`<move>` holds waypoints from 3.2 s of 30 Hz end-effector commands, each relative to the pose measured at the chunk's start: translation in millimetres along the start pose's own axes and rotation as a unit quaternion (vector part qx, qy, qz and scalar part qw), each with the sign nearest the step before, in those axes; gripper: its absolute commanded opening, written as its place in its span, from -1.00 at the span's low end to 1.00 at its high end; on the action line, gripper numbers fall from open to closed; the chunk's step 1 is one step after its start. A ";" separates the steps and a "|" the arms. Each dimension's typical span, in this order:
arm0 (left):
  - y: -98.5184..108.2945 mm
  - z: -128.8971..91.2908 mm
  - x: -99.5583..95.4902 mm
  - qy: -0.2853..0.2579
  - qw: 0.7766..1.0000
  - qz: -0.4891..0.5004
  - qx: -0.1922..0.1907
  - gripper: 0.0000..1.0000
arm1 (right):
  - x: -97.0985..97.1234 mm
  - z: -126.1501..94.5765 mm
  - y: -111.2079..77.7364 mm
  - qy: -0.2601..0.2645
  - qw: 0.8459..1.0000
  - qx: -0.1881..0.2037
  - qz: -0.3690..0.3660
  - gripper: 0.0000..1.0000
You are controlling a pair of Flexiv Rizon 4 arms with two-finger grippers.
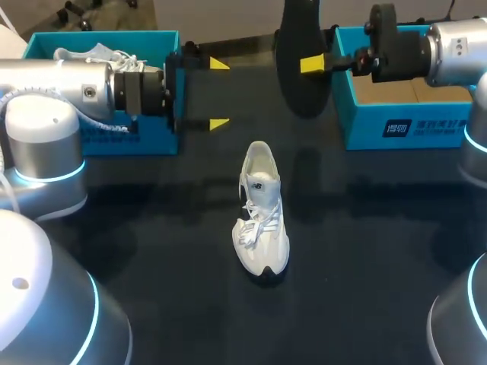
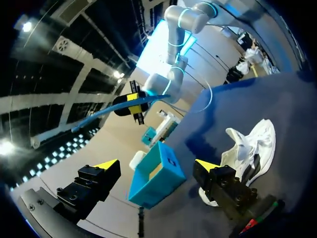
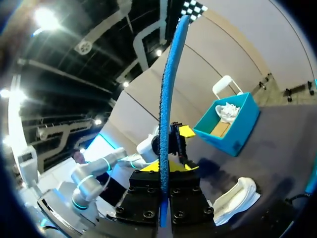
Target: Take the shoe out of the shoebox, open the shoe tongue, remove and reinsert the insole, then place the shoe into the shoebox
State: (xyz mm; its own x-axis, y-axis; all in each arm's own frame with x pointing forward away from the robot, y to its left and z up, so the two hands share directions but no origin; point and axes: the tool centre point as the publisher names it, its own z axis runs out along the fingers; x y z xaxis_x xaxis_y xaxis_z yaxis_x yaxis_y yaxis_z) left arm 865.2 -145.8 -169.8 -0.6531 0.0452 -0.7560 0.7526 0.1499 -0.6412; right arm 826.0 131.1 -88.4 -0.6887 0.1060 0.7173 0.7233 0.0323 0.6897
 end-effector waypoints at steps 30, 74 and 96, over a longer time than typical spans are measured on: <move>-1.4 -19.9 56.3 0.183 0.928 -0.285 -0.154 1.00 | -75.4 26.4 -0.6 0.020 0.998 -0.013 -0.057 -1.00; 18.9 -52.4 106.2 0.253 0.843 -0.390 -0.270 1.00 | -102.1 53.0 -43.6 0.045 0.996 -0.043 -0.064 -1.00; 59.1 -44.9 120.8 0.227 0.772 -0.497 -0.325 1.00 | -129.8 73.2 -60.1 -0.031 0.986 -0.012 -0.166 -1.00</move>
State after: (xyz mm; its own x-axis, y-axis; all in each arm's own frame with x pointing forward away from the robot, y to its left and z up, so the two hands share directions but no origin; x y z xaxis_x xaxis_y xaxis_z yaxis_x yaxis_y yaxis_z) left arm 821.5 -80.4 -286.4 -0.9564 -0.0939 0.2766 -0.2418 0.7857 -0.5694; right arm 873.2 181.4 -226.5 -0.8826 0.1535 0.4443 0.4552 0.0436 0.8893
